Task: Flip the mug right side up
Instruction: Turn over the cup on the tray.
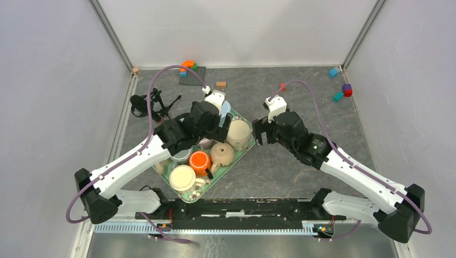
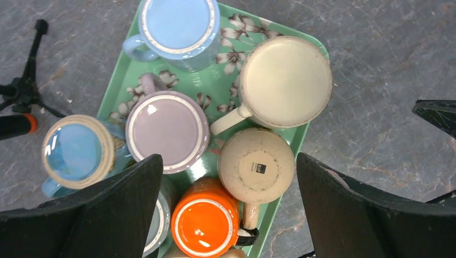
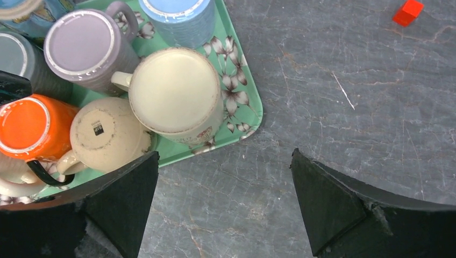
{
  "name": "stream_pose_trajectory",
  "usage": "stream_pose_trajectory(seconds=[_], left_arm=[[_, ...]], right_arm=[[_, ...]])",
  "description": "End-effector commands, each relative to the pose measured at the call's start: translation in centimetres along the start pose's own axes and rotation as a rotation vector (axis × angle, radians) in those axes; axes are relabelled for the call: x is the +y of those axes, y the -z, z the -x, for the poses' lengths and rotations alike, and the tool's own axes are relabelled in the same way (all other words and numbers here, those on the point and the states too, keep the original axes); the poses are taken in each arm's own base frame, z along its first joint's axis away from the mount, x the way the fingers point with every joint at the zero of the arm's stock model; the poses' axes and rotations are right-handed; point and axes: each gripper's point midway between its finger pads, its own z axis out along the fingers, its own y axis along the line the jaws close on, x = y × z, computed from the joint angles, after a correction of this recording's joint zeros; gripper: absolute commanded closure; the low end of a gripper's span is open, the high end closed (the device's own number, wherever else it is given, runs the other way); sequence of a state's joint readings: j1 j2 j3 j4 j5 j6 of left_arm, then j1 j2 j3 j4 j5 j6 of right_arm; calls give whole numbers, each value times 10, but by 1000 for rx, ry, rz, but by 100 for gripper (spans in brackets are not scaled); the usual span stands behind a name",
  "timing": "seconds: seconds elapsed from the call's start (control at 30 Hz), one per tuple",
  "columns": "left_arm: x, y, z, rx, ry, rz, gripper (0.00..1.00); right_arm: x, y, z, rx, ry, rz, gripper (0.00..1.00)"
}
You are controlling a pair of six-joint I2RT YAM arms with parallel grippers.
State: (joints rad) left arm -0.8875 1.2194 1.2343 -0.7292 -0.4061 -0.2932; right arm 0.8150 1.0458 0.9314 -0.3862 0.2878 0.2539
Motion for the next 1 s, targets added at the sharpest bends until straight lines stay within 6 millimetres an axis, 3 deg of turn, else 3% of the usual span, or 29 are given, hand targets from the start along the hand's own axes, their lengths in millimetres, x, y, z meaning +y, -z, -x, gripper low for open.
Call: stream_pose_trajectory(seconds=[0.0, 0.1, 0.43, 0.97], left_arm=[[-12, -5, 20, -98, -60, -87, 0], [-14, -15, 16, -83, -73, -122, 0], [-6, -57, -16, 73, -70, -196, 0], [-10, -86, -46, 213, -113, -219, 0]], right_arm=[[-8, 2, 0, -31, 4, -30, 2], [-15, 2, -6, -31, 6, -59, 2], [-9, -2, -20, -24, -2, -22, 2], [15, -32, -66, 12, -74, 88, 2]])
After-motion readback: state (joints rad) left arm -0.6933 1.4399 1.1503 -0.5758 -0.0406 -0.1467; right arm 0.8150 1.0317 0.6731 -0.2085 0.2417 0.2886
